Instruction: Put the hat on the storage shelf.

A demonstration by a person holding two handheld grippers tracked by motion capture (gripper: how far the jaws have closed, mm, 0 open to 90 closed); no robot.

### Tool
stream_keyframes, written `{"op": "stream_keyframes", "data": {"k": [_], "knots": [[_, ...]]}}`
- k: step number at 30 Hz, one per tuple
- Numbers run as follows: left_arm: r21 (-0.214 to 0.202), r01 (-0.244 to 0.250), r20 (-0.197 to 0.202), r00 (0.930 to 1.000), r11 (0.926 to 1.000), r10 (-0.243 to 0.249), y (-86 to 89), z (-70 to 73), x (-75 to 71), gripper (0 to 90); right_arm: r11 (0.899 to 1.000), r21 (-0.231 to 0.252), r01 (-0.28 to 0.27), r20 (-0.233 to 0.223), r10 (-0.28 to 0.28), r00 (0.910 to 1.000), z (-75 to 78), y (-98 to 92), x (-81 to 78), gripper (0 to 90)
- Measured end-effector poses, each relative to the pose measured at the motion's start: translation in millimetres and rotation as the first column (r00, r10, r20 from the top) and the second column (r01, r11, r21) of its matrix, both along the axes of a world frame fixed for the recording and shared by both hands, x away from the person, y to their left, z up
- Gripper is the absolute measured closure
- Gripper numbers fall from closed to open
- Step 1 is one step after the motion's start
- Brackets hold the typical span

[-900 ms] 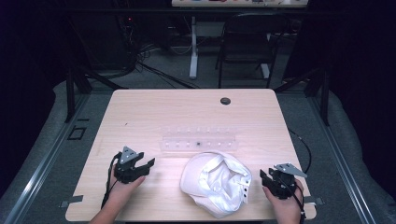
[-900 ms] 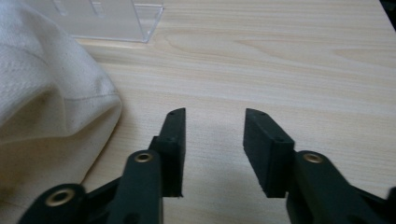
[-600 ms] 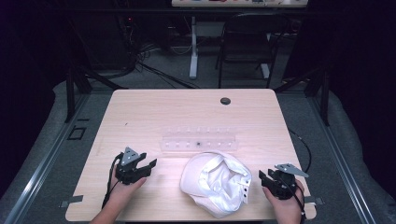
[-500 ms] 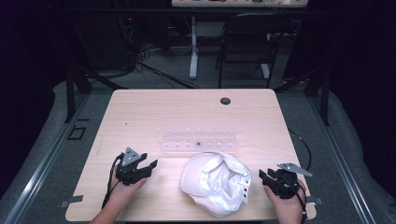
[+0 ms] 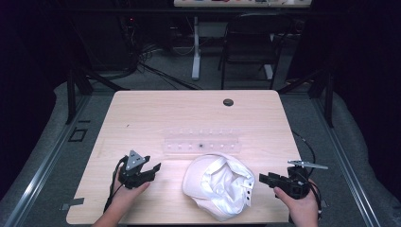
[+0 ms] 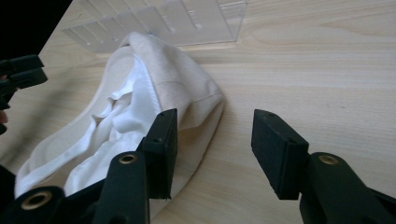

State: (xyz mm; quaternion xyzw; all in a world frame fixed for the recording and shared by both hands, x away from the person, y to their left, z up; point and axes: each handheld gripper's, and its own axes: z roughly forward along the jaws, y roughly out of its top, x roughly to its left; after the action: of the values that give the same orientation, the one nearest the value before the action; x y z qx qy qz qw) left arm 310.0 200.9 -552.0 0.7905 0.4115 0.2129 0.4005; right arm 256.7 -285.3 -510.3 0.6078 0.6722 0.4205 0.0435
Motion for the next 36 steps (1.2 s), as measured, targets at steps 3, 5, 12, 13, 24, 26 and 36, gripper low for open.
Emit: {"op": "stream_keyframes", "data": {"k": [3, 5, 12, 13, 24, 26, 36], "knots": [[0.003, 0.002, -0.002, 1.0, 1.0, -0.002, -0.1, -0.3, 0.1, 45.6, 0.999, 0.023, -0.037, -0.032, 0.038, 0.9988, 2.6, 5.7, -0.6, 49.4], [0.004, 0.002, -0.004, 1.0, 1.0, -0.002, -0.3, -0.6, 0.1, 45.5, 0.999, 0.031, -0.044, -0.04, 0.045, 0.9982, 2.2, 7.5, -1.2, 49.4], [0.013, 0.009, -0.004, 1.0, 0.9999, -0.009, -1.0, -1.2, 0.1, 45.5, 0.992, 0.075, -0.099, -0.106, 0.106, 0.9886, -9.1, 19.5, -6.3, 50.2], [0.013, 0.008, -0.004, 1.0, 0.9999, -0.008, -1.3, -1.5, -0.1, 45.4, 0.991, 0.087, -0.103, -0.113, 0.112, 0.9873, -10.8, 20.0, -6.1, 50.2], [0.019, 0.013, -0.008, 0.9999, 0.9997, -0.013, -1.7, -2.7, 0.7, 45.3, 0.981, 0.143, -0.129, -0.148, 0.15, 0.9775, -22.5, 31.8, -2.9, 50.4], [0.021, 0.014, -0.007, 0.9999, 0.9997, -0.014, -1.8, -2.8, 0.7, 45.3, 0.979, 0.159, -0.13, -0.152, 0.155, 0.9763, -23.5, 32.7, -2.3, 50.8], [0.023, 0.012, -0.008, 0.9999, 0.9997, -0.012, -2.1, -3.0, 1.0, 45.3, 0.975, 0.177, -0.13, -0.148, 0.157, 0.9765, -19.3, 35.2, 0.1, 69.6]]}}
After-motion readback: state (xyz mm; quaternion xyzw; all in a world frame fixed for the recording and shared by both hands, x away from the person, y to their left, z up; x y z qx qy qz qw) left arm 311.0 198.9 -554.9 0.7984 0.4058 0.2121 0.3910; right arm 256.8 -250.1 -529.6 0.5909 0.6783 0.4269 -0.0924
